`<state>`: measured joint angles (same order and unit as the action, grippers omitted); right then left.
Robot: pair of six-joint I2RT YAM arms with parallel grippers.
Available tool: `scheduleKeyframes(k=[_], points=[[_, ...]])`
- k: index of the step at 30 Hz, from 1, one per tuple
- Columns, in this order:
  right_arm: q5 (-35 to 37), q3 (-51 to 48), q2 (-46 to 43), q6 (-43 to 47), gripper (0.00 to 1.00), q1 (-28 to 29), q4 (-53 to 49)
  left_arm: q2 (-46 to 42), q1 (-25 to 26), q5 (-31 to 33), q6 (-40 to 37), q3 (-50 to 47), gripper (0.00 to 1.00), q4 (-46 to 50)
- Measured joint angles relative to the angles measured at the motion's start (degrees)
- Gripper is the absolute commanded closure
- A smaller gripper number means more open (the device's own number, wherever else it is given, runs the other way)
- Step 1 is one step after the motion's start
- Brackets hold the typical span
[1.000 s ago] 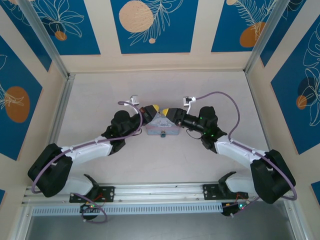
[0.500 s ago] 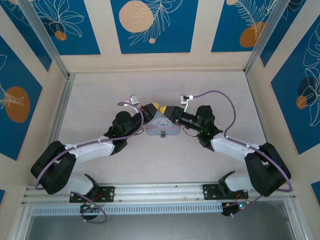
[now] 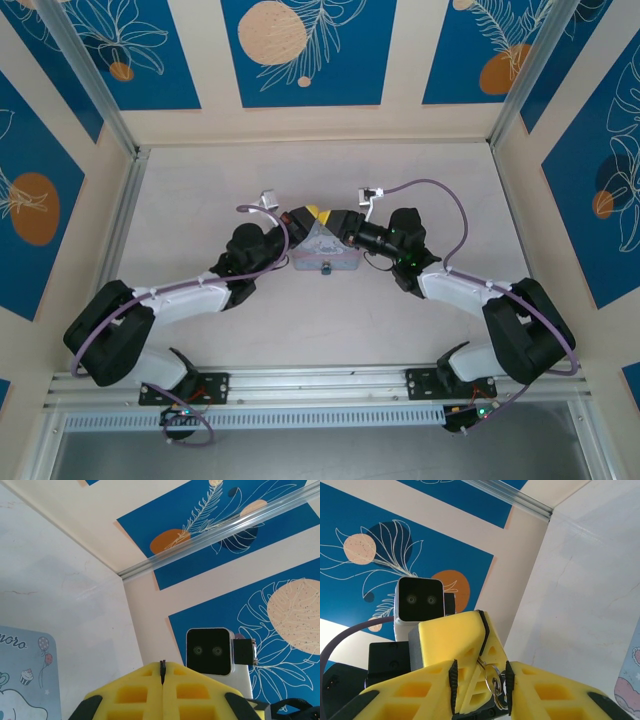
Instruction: Unlock a padlock with a key
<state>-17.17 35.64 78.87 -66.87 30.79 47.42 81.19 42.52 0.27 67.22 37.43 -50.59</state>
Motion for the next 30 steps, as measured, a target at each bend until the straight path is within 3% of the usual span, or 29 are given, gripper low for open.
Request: scheduleKeyframes(k=[30], points=[[-0.24,-1.64,0.11,-0.66,0.79,0.33,2.29,0.04,0.04,0.46,0.37,0.79,1.00,0.07]])
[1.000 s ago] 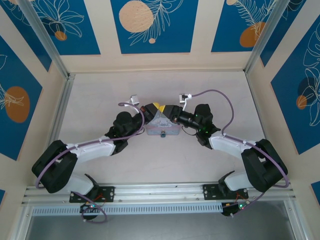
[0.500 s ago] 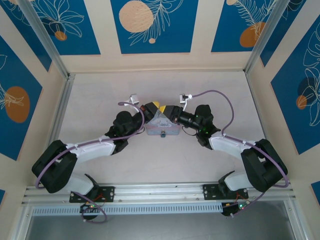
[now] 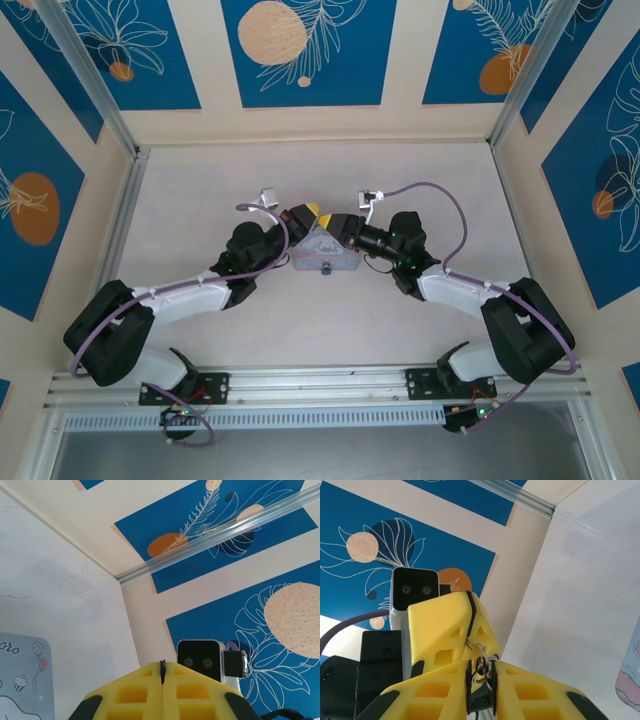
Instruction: Unlock a padlock with a key
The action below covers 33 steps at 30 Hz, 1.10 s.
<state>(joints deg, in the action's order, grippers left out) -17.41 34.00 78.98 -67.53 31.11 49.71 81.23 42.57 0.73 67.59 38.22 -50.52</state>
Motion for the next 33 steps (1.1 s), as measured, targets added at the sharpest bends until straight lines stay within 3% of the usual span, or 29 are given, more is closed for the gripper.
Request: scheduleKeyframes(k=[17,23,27,33], points=[[0.00,0.04,0.00,0.00,0.80,-0.48,-0.24,0.61,0.44,0.26,0.04,0.00,1.00,-0.04],[-0.22,0.07,0.00,-0.02,0.88,-0.72,-0.90,0.72,0.70,1.03,0.09,-0.02,1.00,-0.04],[-0.44,0.07,0.00,-0.24,1.00,-0.90,-0.96,0.72,0.70,1.51,0.09,-0.02,1.00,-0.04],[-1.11,0.07,0.00,-0.39,1.00,-1.51,-1.31,0.70,0.81,1.68,0.00,0.00,1.00,0.28]])
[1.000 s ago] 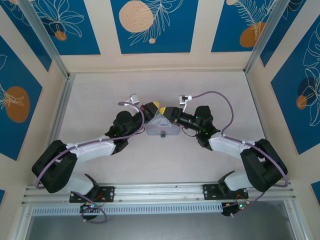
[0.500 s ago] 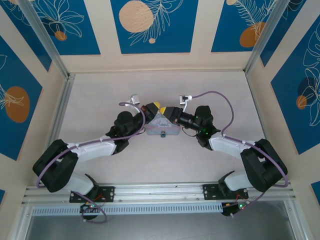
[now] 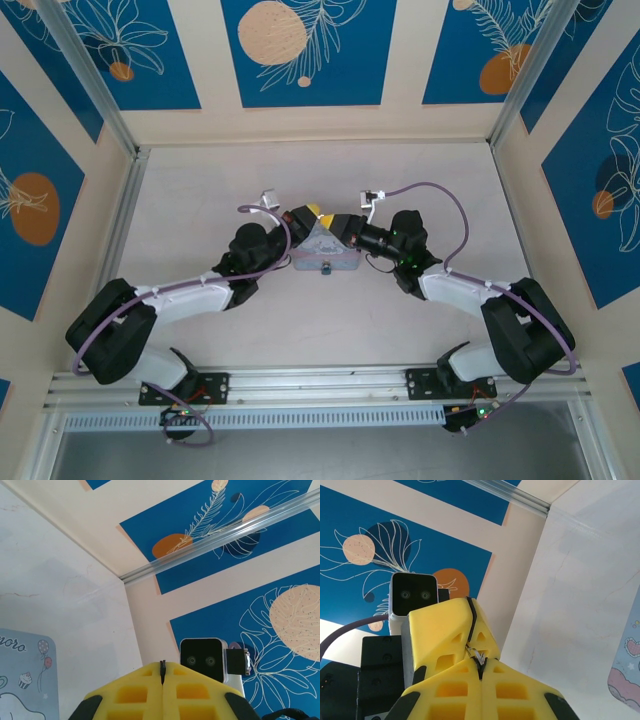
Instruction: Unlock a padlock with a key
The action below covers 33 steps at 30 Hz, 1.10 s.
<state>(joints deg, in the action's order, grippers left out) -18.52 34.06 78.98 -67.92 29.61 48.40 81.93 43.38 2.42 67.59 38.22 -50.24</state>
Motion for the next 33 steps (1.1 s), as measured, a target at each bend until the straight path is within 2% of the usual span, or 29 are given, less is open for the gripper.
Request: scheduleKeyframes(k=[10,13,15,18,26,33], points=[[-1.77,0.00,-1.31,1.36,1.00,-1.42,-2.43,-0.07,0.26,-0.61,-1.73,2.97,1.00,5.27],[-2.16,0.00,-1.57,1.55,1.00,-1.70,-2.80,-0.11,0.35,-0.79,-2.12,3.54,0.83,6.29],[-2.56,-0.02,-1.64,1.60,1.00,-2.01,-3.15,-0.13,0.37,-0.68,-2.75,3.69,0.63,6.67],[-2.75,-0.09,-1.64,1.64,1.00,-2.60,-4.28,-0.94,0.35,-0.37,-3.17,3.72,0.50,7.72],[-3.21,-1.22,-4.17,1.73,1.00,-3.89,-5.99,-4.13,0.13,-0.39,-3.67,3.72,0.49,9.64],[-3.63,-1.25,-4.52,1.70,1.00,-4.02,-6.01,-3.89,0.02,-1.42,-3.65,3.72,0.54,10.82]])
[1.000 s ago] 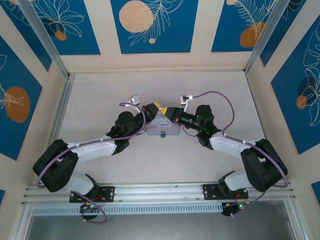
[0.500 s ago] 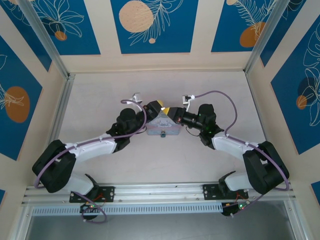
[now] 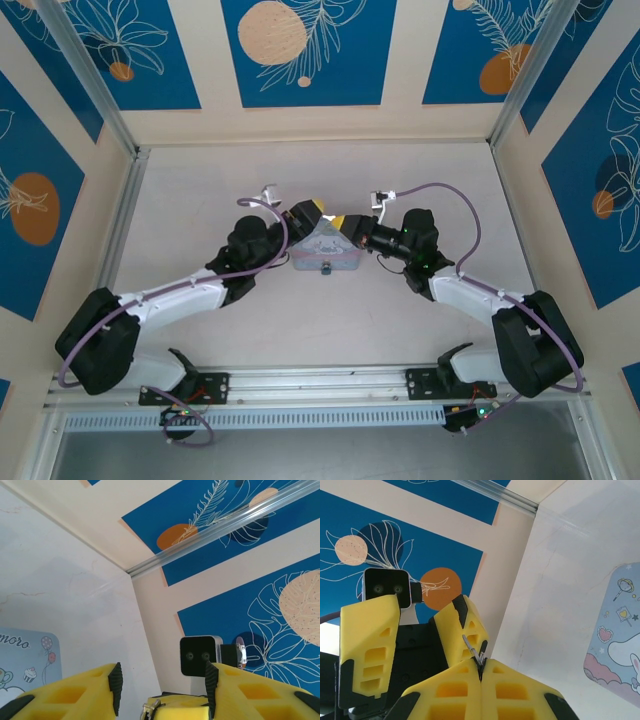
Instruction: Unlock a padlock with a key
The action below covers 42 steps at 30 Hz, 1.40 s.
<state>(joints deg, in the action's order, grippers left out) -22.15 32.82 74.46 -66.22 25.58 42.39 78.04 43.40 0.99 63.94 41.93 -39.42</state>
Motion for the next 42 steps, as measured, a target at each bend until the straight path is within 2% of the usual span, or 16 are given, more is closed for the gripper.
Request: scheduleKeyframes(k=[18,21,26,30,31,33,35,37,42], points=[[-0.42,0.00,1.05,-0.24,1.00,0.33,0.63,4.98,0.00,-2.91,1.73,0.07,0.70,-1.75],[-0.39,0.00,1.27,-0.24,1.00,0.55,0.68,5.57,0.00,-2.95,1.84,0.22,0.79,-1.88],[-0.44,0.00,1.64,-0.24,1.00,0.70,0.81,5.84,0.02,-3.37,2.08,0.81,0.86,-2.19],[-0.44,0.00,1.86,-0.26,1.00,0.70,0.81,5.84,0.02,-3.54,2.10,0.92,1.00,-2.58],[-0.50,0.00,1.90,-0.26,0.99,0.70,0.81,5.84,0.02,-3.54,2.03,0.96,1.00,-2.62],[-0.63,0.00,1.90,-0.42,0.65,0.63,0.87,5.84,0.02,-3.65,2.16,0.98,1.00,-2.80],[-0.68,0.00,1.77,-0.46,0.47,0.39,0.61,5.84,0.02,-3.76,2.14,0.98,1.00,-2.78],[-0.61,-0.09,1.01,-0.37,0.44,-0.42,0.02,5.84,0.02,-3.76,2.14,0.98,1.00,-2.82],[-0.35,-0.63,-2.71,-0.50,0.45,-3.69,-1.33,5.81,0.02,-3.76,2.14,0.98,1.00,-2.89]])
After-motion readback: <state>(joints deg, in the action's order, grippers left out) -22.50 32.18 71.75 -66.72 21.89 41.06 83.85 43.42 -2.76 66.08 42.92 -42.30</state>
